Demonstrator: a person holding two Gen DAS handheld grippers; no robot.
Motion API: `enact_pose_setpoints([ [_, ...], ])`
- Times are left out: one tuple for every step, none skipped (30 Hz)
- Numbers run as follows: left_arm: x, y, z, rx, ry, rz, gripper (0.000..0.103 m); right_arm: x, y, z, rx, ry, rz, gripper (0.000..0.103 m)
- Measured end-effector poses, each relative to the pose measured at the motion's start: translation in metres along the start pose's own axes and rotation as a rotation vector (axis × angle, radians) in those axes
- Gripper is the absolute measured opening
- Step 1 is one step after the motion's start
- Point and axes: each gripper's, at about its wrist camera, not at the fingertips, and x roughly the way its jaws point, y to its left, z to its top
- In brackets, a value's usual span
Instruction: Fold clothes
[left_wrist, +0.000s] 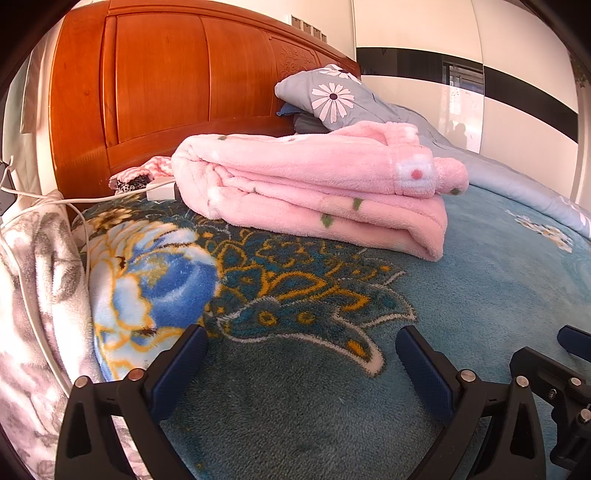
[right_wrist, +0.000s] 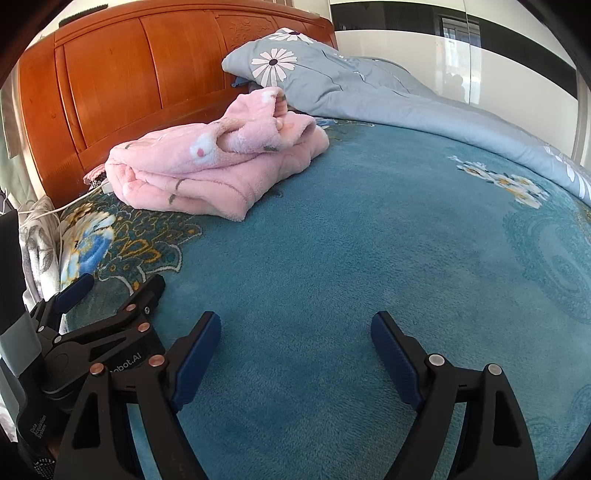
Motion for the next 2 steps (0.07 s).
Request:
enact_pose_setpoints([
  [0.0001, 0.0, 0.0, 0.0, 0.0, 0.0, 0.103, 0.0, 0.0, 0.0, 0.0, 0.0, 0.0, 0.085],
  [0.0, 0.0001, 0.0, 0.0, 0.0, 0.0, 0.103, 0.0, 0.0002, 0.0001, 0.0, 0.0, 0.0, 0.085],
])
